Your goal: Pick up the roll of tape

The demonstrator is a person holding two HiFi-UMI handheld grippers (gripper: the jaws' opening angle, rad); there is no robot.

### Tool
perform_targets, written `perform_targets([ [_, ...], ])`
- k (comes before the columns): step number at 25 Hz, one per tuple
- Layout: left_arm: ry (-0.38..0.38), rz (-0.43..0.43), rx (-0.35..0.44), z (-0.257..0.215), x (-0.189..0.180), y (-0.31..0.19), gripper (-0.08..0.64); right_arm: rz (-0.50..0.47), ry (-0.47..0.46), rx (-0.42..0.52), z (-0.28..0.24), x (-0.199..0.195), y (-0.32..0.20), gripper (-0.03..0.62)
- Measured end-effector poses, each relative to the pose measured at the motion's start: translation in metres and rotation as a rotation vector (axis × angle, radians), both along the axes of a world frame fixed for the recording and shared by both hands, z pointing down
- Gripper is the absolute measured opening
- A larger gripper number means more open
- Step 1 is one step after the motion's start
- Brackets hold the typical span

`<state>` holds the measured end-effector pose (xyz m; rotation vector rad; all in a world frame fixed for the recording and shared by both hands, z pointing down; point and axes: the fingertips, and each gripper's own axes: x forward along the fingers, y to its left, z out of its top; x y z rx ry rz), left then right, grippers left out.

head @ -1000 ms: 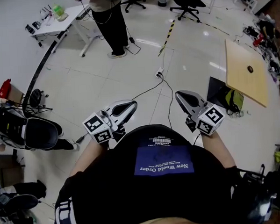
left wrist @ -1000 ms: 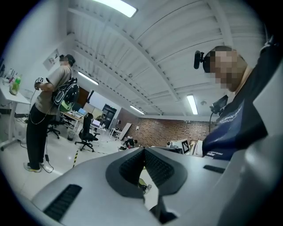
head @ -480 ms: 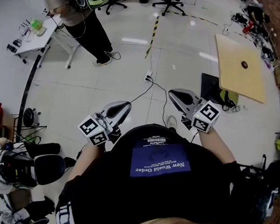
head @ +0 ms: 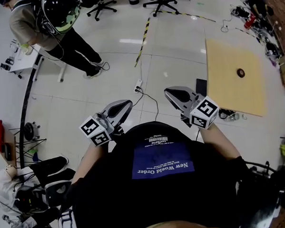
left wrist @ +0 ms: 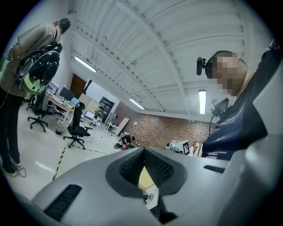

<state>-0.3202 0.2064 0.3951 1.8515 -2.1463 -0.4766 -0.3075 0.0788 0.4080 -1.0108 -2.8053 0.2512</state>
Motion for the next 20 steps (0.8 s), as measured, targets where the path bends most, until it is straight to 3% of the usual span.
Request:
perform_targets([
  [11,0.013,0.117,-0.015,0.0,-0.053,-0.1,0.005,0.111,0.005,-0.02,0.006,-0.036,-0.096,-0.015],
  [20,0.023,0.36,0.009,0.009,-0.127,-0.151,0.005,0.36,0.001,0.016,0.015,-0.077,-0.141,-0.015],
])
